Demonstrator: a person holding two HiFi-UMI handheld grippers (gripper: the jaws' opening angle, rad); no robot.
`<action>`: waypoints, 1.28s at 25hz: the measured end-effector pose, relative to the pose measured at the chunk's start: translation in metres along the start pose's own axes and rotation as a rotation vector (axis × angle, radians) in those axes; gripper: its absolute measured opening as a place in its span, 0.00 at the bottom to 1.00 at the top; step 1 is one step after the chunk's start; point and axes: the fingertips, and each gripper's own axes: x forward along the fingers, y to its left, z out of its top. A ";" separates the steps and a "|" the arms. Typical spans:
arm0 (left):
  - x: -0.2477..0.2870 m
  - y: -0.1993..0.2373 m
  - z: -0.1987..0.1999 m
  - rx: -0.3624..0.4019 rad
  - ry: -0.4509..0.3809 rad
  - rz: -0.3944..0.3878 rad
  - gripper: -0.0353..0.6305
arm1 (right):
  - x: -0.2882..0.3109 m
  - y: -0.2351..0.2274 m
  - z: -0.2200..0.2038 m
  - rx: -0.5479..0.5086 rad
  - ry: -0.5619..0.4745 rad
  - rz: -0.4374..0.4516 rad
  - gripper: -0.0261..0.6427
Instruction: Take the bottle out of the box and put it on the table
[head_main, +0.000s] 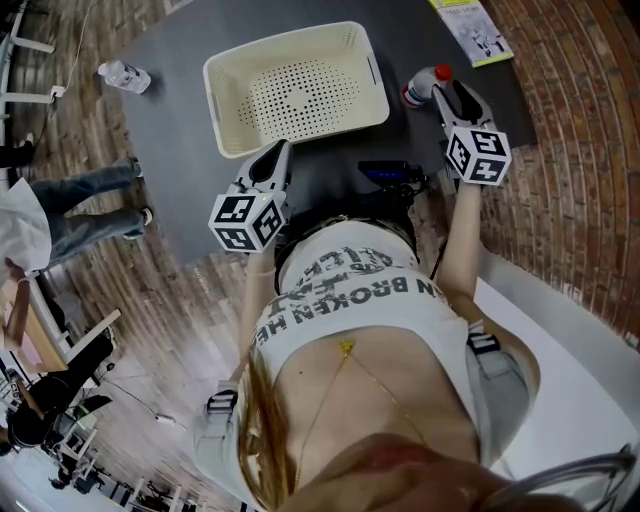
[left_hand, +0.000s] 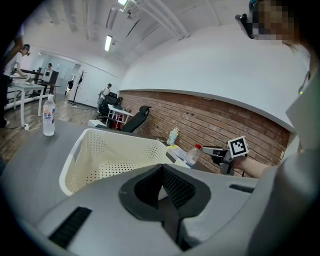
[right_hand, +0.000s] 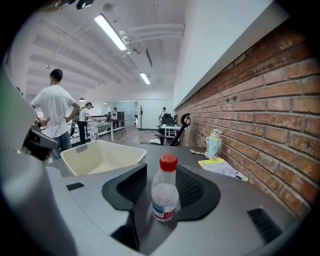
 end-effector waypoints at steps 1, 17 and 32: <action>0.000 0.001 0.000 0.000 0.000 0.001 0.05 | -0.004 0.004 -0.001 -0.028 0.006 0.012 0.30; -0.004 0.000 0.005 0.114 -0.004 -0.017 0.05 | -0.005 0.110 -0.037 -0.235 0.104 0.387 0.05; -0.003 -0.032 0.039 0.162 -0.099 -0.086 0.05 | -0.027 0.247 0.051 -0.205 -0.249 0.731 0.05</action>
